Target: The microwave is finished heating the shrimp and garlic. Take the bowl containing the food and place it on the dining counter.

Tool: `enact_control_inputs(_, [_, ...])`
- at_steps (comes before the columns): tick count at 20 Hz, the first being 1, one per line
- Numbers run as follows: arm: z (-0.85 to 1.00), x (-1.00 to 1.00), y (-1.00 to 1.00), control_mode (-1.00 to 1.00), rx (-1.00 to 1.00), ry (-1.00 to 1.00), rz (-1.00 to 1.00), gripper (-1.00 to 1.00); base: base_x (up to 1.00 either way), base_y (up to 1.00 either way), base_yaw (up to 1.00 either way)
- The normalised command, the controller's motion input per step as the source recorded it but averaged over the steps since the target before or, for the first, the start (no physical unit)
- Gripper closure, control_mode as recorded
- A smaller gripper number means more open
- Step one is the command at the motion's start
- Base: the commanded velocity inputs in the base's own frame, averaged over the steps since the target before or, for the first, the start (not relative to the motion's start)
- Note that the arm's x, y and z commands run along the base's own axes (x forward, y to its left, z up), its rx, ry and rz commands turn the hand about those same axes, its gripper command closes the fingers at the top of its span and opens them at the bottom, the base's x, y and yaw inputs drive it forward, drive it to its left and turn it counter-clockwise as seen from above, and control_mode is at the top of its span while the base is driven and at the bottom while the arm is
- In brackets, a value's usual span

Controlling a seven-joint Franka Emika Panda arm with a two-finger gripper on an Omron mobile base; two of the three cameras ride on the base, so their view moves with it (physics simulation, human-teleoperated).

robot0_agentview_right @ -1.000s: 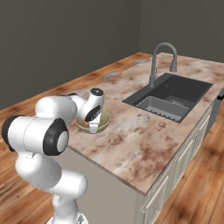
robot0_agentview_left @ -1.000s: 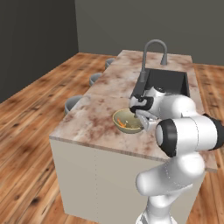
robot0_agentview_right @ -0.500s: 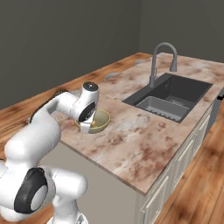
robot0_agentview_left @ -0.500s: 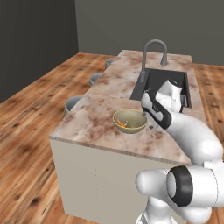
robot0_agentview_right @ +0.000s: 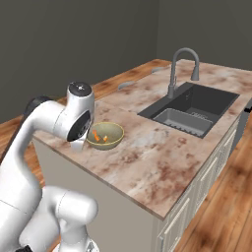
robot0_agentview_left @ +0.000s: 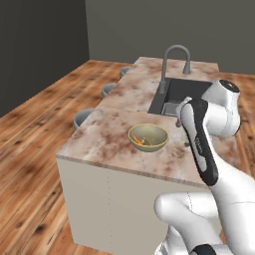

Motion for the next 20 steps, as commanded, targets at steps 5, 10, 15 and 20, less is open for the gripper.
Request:
enact_control_inputs(5, [0.97, -1.0, 0.01, -1.0, 0.0, -0.14, -0.01, -1.0, 0.0, 0.0, 0.0])
enact_control_inputs(10, [0.33, -1.0, 0.21, -1.0, -0.03, -0.45, 0.06, -1.0, 0.0, 0.0, 0.0])
enact_control_inputs(15, [0.05, -0.4, 0.09, -1.0, -0.02, -0.33, 0.02, -1.0, 0.0, 0.0, 0.0])
enact_control_inputs(20, [0.0, 0.0, 0.0, -1.0, -0.01, 0.0, 0.0, -1.0, 0.0, 0.0, 0.0])
